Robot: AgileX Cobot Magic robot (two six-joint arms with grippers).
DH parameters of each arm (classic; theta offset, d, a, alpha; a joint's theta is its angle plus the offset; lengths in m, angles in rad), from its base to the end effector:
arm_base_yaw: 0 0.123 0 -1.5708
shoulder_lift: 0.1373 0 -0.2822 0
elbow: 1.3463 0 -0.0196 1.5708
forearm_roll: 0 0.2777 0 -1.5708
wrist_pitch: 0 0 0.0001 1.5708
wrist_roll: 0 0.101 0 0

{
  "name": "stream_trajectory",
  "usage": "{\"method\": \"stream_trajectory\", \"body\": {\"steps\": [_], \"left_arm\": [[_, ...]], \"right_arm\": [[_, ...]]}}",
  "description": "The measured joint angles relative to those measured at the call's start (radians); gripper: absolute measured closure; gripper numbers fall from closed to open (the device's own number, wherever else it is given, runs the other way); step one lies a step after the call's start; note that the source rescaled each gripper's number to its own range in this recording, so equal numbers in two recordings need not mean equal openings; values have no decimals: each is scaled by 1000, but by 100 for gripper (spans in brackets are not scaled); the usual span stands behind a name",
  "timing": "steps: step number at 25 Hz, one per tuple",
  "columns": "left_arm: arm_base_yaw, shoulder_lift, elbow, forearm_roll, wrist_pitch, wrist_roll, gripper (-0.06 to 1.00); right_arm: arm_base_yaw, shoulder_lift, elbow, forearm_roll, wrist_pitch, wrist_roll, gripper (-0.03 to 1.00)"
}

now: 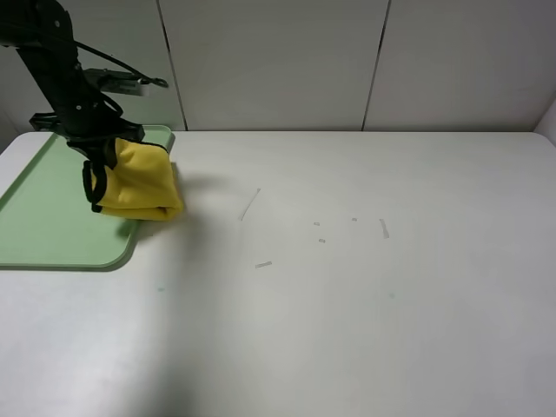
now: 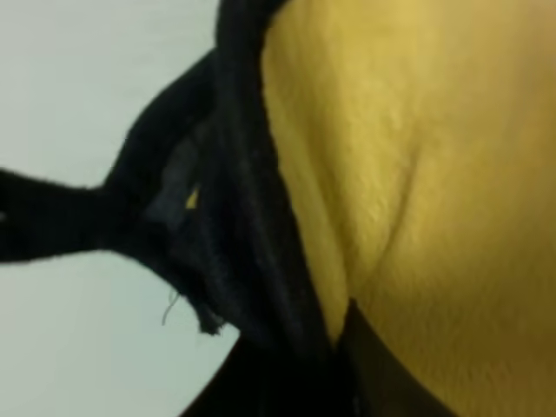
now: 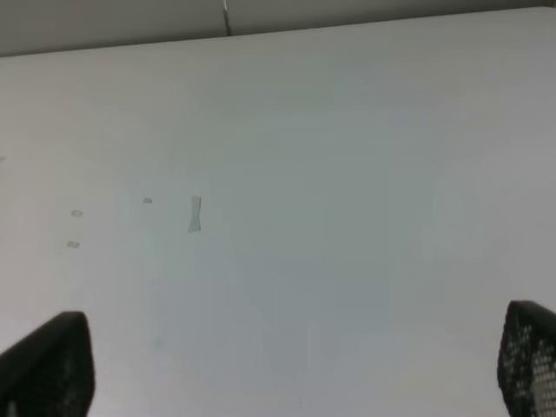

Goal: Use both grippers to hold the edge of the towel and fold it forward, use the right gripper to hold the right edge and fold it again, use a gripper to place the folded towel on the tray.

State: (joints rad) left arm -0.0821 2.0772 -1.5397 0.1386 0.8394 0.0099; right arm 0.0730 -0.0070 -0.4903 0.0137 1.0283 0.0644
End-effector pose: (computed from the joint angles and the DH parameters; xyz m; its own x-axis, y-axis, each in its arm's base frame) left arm 0.4555 -0.0270 0.1491 -0.9457 0.1802 -0.2704 0.1505 0.9804 0.1271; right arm 0.0320 0.0035 0.2858 -0.4331 0.0399 -0.9005 -0.0527 0.9962 0.0695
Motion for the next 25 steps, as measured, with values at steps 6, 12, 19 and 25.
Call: {"method": "stream_trajectory", "body": {"steps": [6,12,19,25], "left_arm": [[76,0,0,84,-1,0,85],[139,0,0,106,-1,0,85],[149,0,0,144,-10,0,77],[149,0,0,253,-51,-3,7]], "right_arm": [[0,0,0,0,0,0,-3],[0,0,0,0,0,0,-3],[0,0,0,0,0,0,-3],[0,0,0,0,0,0,-3]]}}
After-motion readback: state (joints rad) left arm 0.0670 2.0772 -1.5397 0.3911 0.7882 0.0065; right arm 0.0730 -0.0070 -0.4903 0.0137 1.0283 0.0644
